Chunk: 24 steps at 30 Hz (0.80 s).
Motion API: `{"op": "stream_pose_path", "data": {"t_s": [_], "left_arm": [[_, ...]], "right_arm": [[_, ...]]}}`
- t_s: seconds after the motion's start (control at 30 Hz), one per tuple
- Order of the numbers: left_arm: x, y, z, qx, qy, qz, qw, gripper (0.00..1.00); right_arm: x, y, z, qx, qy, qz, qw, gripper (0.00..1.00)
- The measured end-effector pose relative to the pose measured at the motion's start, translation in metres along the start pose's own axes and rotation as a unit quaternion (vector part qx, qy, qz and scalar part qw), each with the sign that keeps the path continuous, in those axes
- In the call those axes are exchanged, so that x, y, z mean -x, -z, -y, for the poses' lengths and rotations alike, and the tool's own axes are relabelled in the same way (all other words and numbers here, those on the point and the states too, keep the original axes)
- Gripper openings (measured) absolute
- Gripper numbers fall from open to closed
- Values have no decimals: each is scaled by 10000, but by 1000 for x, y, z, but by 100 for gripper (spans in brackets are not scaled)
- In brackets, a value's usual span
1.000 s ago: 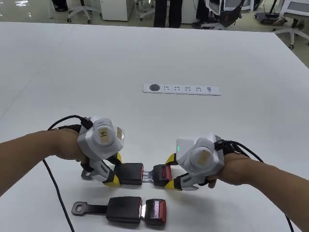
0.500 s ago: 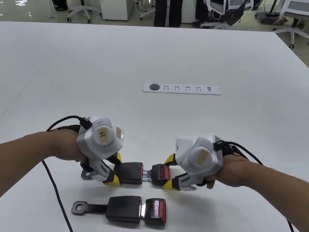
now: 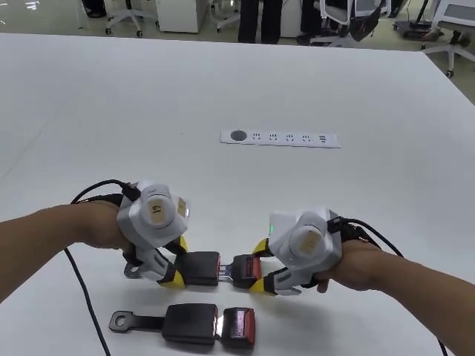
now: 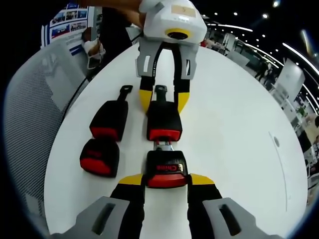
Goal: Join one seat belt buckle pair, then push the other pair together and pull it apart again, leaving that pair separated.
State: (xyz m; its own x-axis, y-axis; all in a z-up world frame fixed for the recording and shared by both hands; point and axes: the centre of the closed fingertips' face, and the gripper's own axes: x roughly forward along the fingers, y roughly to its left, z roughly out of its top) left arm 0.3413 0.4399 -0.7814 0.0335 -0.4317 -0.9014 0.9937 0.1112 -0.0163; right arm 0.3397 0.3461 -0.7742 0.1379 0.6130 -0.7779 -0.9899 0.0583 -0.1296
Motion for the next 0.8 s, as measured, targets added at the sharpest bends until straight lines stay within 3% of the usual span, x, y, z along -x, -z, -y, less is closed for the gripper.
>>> {"op": "stream_pose_path", "data": {"t_s": [0.8], "left_arm": [[-2,-1,1,-171,43,-168,9997,31]], "right_arm": [[-11,-11,3,-276,68,-124,9995,27]]}}
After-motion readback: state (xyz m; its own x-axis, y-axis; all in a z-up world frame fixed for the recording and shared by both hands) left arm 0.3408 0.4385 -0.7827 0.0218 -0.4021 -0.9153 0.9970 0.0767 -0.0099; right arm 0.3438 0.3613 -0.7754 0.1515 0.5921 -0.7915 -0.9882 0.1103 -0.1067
